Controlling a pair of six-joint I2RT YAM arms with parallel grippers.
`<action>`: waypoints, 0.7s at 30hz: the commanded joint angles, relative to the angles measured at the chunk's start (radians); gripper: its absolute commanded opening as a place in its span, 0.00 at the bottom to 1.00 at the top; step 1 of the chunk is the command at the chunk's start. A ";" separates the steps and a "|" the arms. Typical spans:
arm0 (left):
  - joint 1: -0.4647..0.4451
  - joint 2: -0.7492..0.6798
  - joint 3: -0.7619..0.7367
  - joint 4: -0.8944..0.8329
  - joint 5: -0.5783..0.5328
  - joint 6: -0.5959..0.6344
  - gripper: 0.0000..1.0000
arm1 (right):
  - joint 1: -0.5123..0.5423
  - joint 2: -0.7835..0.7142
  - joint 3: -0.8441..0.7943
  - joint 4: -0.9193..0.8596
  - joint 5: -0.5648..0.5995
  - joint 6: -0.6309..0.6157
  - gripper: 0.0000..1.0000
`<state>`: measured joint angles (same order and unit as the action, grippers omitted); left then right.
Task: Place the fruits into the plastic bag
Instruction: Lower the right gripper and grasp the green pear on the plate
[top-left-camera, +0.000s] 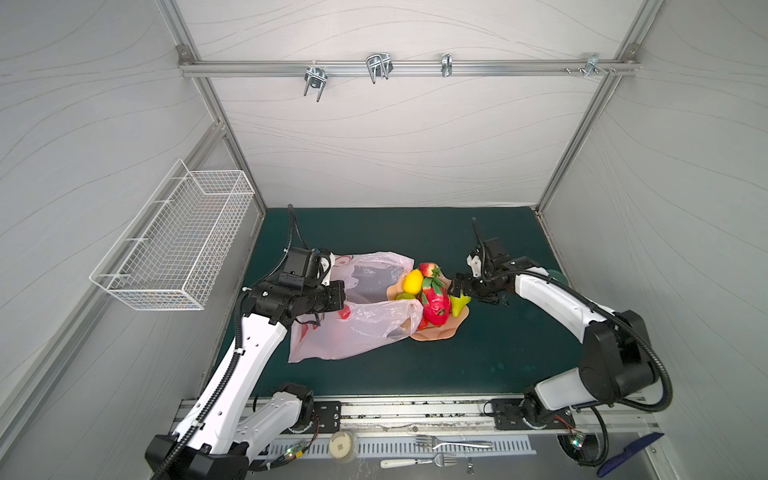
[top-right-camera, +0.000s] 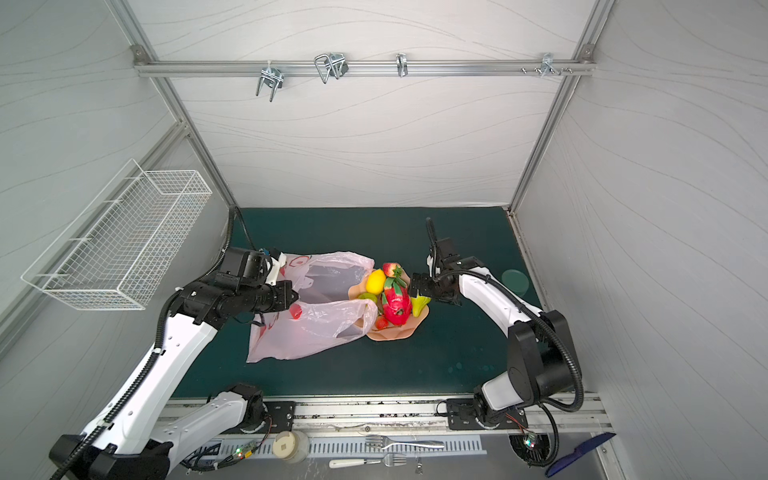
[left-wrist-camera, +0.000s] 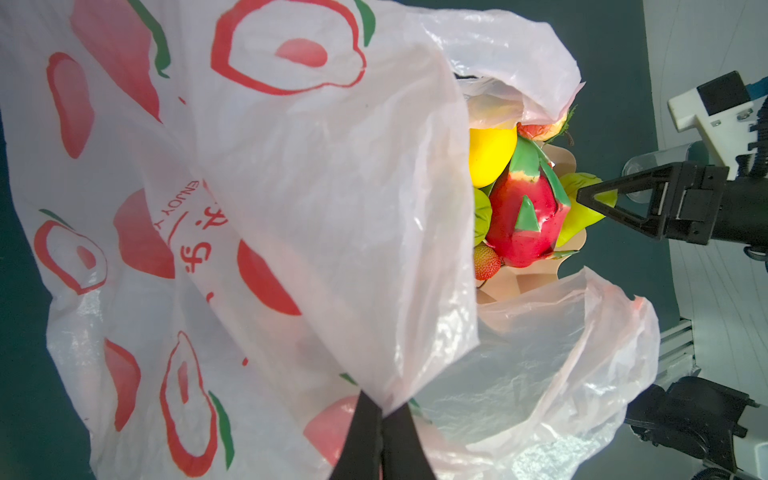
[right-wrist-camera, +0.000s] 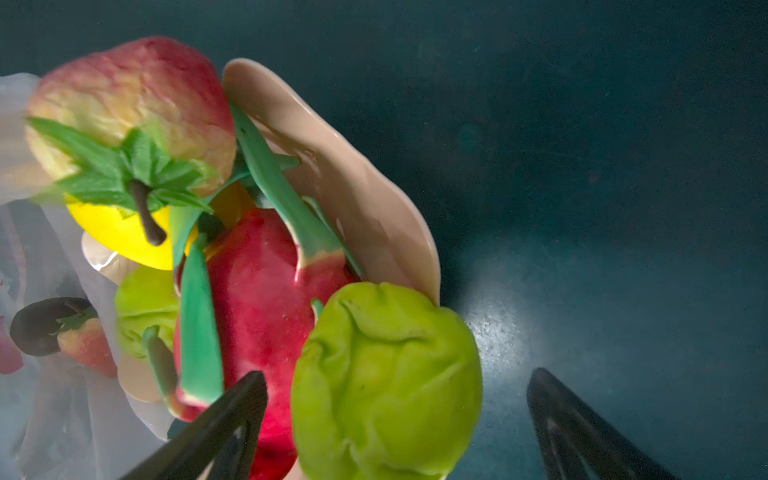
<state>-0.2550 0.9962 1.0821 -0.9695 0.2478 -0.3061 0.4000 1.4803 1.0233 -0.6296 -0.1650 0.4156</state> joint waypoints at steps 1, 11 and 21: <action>0.005 -0.019 0.020 0.001 -0.002 0.012 0.00 | -0.010 0.022 -0.006 0.022 -0.018 -0.024 0.99; 0.006 -0.030 0.009 0.004 -0.004 0.005 0.00 | -0.011 0.044 -0.021 0.038 -0.054 -0.022 0.88; 0.005 -0.030 0.013 0.006 -0.005 0.005 0.00 | -0.013 0.018 -0.028 0.036 -0.064 -0.024 0.67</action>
<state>-0.2550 0.9813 1.0821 -0.9695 0.2470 -0.3069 0.3946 1.5158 1.0065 -0.5903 -0.2176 0.4057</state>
